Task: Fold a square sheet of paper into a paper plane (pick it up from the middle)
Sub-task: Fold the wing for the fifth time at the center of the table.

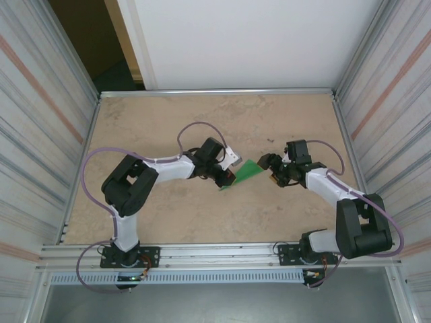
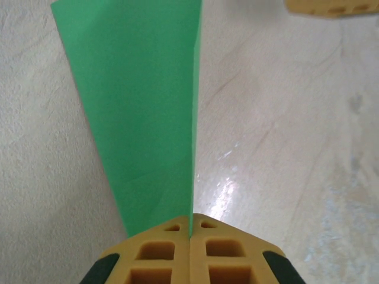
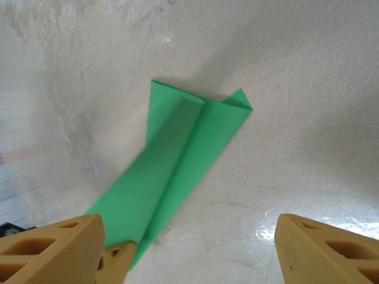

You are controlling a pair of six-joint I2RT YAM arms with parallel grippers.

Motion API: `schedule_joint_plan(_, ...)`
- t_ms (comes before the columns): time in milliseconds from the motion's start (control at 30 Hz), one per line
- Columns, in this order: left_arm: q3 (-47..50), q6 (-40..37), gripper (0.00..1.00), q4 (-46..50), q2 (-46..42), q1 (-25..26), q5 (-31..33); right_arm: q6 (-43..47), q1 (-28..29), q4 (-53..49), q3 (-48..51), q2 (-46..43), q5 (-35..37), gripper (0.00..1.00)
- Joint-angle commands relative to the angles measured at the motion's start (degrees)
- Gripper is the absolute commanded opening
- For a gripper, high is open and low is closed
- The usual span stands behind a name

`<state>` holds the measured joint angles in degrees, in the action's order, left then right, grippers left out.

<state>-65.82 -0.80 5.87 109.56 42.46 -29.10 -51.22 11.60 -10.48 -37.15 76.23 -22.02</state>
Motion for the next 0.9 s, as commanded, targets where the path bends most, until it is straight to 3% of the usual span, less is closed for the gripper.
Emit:
schedule_joint_plan(0,-2.85,4.07,0.0,4.57,1.9,-0.71,-6.13,4.32,0.33,1.06,1.27,-1.43,-0.64,0.75)
schedule_joint_plan(700,-8.49,9.59,0.0,9.47,8.0,-1.05,-8.72,6.88,8.23,0.28,-2.59,7.98,0.29,0.72)
schedule_joint_plan(867,-8.95,12.27,0.0,8.88,9.23,-1.84,-10.57,6.74,9.08,0.11,-4.07,10.38,0.31,0.65)
